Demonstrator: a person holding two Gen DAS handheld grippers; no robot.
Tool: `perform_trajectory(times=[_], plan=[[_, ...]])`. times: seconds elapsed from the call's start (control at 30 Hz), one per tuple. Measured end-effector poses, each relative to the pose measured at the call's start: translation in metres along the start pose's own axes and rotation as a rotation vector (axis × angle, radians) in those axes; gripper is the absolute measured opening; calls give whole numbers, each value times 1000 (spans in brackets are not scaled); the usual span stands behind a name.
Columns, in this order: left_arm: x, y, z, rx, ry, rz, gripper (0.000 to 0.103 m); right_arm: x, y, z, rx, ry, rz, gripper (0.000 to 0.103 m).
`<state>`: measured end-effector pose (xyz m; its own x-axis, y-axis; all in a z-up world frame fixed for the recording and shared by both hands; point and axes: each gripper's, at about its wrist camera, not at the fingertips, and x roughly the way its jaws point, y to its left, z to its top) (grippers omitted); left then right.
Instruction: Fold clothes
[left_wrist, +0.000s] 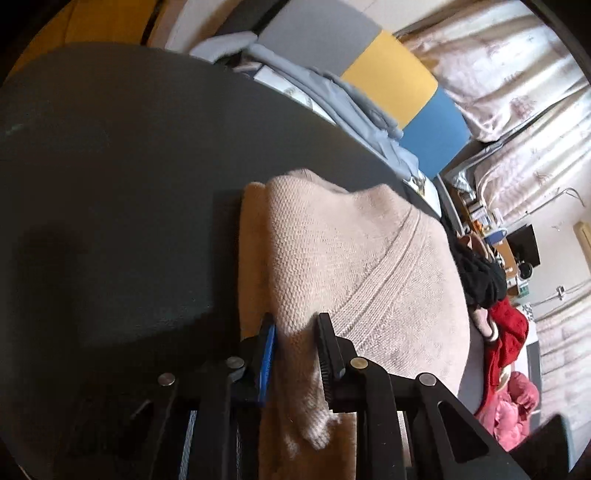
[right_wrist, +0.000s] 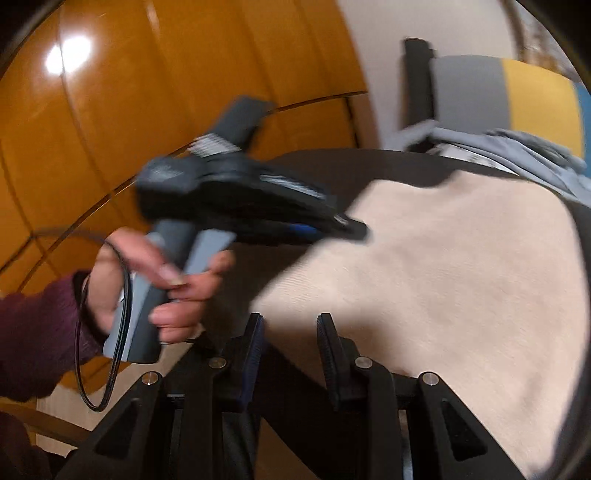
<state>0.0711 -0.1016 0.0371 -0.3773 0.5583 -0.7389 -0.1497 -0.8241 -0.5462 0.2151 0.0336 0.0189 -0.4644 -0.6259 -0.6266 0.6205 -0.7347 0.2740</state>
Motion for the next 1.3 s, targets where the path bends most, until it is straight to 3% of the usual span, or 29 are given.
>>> perform_trajectory(times=[0.13, 0.23, 0.37, 0.4, 0.43, 0.47, 0.5, 0.53, 0.6, 0.73, 0.87, 1.0, 1.1, 1.23, 1.3], plan=[[-7, -7, 9, 63, -54, 74, 14, 40, 5, -5, 9, 124, 44, 29], [-5, -1, 12, 59, -85, 153, 14, 44, 4, -12, 36, 86, 77, 29], [-14, -1, 5, 51, -108, 114, 16, 31, 10, -17, 9, 101, 33, 30], [-17, -1, 2, 46, -116, 101, 26, 22, 11, -20, 6, 97, 14, 30], [-21, -2, 0, 41, -126, 90, 53, 14, 12, -22, 3, 93, -6, 30], [-27, -2, -3, 25, -148, 87, 71, 4, 11, -24, 6, 78, -25, 31], [-34, -2, -6, 9, -170, 84, 99, -8, 8, -26, 13, 57, -43, 33], [-41, -2, -8, -4, -193, 81, 103, -22, 3, -27, 29, 28, -76, 34], [-50, -6, -9, 10, -241, 80, 103, -49, -11, -26, 79, -35, -139, 37], [-34, -20, 3, 110, -201, 185, 103, -105, -54, -19, 227, -174, -309, 44], [-5, -18, 12, 145, -113, 230, 103, -118, -100, -7, 283, -133, -445, 47], [21, -8, 22, 128, -1, 251, 103, -110, -152, -8, 426, -82, -372, 47], [27, 3, 26, 86, 25, 217, 103, -94, -183, -5, 584, -65, -230, 48], [28, 2, 29, 141, 43, 225, 103, -91, -192, -22, 753, -78, -113, 57], [26, 0, 31, 154, 53, 225, 103, -94, -195, -26, 780, -73, -109, 58]])
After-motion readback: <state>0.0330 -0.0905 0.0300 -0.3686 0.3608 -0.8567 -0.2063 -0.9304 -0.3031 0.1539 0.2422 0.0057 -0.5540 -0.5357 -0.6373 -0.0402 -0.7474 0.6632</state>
